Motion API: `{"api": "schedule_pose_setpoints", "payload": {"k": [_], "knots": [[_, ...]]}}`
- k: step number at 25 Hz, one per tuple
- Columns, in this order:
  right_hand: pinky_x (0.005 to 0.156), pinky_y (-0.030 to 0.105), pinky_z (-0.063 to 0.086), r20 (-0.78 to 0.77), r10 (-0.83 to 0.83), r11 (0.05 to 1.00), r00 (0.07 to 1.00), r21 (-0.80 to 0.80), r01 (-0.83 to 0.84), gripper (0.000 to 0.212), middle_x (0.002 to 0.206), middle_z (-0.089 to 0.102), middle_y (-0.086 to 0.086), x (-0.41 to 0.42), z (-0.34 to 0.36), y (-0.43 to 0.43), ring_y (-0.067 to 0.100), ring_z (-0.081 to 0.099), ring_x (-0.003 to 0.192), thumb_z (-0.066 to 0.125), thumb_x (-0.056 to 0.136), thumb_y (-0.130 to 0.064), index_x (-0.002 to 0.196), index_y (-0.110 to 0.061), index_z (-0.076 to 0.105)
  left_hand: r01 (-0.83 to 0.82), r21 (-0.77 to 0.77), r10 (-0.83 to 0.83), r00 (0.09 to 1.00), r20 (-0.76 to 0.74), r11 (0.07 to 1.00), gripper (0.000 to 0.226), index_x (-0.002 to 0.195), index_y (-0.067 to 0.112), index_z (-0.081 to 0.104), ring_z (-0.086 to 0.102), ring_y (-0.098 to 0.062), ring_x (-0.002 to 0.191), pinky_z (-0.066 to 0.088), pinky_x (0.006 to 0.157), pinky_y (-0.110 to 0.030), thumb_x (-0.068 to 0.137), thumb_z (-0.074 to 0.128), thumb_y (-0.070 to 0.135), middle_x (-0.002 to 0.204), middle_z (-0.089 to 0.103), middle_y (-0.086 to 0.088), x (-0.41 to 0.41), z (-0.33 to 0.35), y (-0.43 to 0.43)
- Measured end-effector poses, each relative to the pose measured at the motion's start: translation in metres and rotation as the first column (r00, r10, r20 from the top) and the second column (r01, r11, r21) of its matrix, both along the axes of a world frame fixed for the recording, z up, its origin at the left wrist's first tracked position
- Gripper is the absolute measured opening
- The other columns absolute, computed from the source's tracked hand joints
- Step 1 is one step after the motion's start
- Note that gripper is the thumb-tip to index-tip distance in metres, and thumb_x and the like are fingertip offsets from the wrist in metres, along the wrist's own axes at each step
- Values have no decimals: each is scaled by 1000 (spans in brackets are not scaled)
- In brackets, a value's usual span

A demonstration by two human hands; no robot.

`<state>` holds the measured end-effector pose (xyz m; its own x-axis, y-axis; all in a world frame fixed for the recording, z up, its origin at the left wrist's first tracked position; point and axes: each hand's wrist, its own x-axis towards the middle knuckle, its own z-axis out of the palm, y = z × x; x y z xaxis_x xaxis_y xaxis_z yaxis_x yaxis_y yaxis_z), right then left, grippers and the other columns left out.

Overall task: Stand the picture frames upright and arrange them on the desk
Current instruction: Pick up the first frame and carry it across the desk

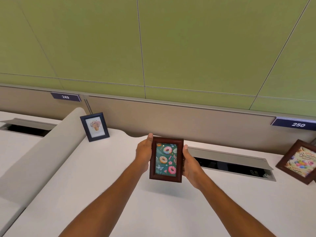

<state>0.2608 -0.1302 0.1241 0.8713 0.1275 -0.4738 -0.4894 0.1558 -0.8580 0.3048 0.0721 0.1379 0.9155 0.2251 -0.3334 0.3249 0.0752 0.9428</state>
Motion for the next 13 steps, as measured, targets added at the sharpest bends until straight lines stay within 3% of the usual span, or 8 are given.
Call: {"api": "schedule_pose_setpoints", "payload": {"k": [4, 7, 13], "knots": [[112, 59, 55, -10, 1, 999, 1000, 49, -1, 70, 127, 81, 4, 23, -5, 20, 28, 78, 119, 33, 101, -77, 134, -29, 72, 17, -38, -17, 1000, -24, 999, 57, 107, 17, 77, 78, -21, 86, 63, 85, -44, 104, 51, 67, 100, 84, -5, 17, 5, 19], [112, 61, 53, -22, -21, 996, 1000, 81, 23, 68, 128, 81, 6, 45, -14, 30, 30, 77, 120, 34, 102, -75, 133, -27, 72, 31, -84, -34, 999, -34, 996, 56, 115, 15, 76, 80, -25, 97, 64, 91, -47, 102, 57, 65, 105, 85, -4, 35, -1, 34], [112, 61, 54, -31, -27, 996, 999, 89, 30, 72, 128, 80, 8, 94, -36, 41, 32, 77, 119, 34, 102, -75, 136, -24, 71, 37, -185, -40, 999, -8, 982, 25, 117, 6, 74, 72, -31, 105, 63, 84, -39, 111, 60, 26, 111, 79, -15, 79, -22, 52]]}}
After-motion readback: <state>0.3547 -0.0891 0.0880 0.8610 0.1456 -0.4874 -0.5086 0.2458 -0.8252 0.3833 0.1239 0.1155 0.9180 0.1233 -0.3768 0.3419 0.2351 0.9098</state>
